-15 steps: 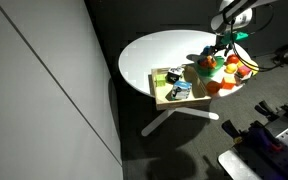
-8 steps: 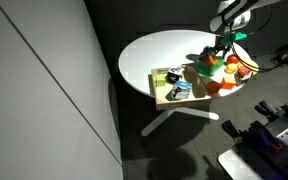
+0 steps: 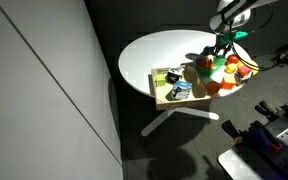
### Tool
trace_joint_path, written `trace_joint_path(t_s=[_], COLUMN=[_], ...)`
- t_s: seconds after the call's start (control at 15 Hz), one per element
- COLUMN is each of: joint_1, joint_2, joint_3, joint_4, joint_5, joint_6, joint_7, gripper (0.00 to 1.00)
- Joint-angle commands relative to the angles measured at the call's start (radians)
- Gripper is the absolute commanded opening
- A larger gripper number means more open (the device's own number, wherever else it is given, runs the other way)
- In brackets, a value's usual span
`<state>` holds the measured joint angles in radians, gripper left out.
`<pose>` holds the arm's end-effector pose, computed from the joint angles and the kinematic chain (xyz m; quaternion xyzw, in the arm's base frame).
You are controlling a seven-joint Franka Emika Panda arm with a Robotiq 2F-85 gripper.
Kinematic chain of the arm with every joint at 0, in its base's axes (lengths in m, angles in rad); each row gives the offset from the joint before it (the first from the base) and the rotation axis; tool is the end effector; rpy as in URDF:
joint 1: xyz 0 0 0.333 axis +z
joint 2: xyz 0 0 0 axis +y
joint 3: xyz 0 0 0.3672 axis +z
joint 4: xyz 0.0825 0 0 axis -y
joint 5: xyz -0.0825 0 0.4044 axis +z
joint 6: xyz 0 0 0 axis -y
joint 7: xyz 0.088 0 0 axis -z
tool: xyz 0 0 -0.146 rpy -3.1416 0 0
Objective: Put the dark green block on the tray
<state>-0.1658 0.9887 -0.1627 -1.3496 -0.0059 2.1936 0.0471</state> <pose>0.7346 -0.2262 0.0943 0.9833 -0.1529 -0.0761 0.0623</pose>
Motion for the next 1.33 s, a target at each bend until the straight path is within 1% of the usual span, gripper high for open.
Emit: trace_joint_path(t_s=[0.0,0.47,0.8,1.0,1.27], joint_1=[0.003,0.03,0.06,0.071,0.06], joint_2=[-0.026,-0.102,-0.176,-0.235,-0.334], joint_3=[-0.002,0.002,0.018,0.036,0.076], joint_4=[0.018,-0.017,-0.082,-0.15,-0.272], joint_5=[-0.007,-0.006,-0.006,0.0,0.022], joint_6=[-0.047,-0.063,-0.036,-0.009,0.075], joint_7=[0.039,0.087,0.081,0.063,0.018], gripper=[0.31,0.31,0.31,0.31,0.31])
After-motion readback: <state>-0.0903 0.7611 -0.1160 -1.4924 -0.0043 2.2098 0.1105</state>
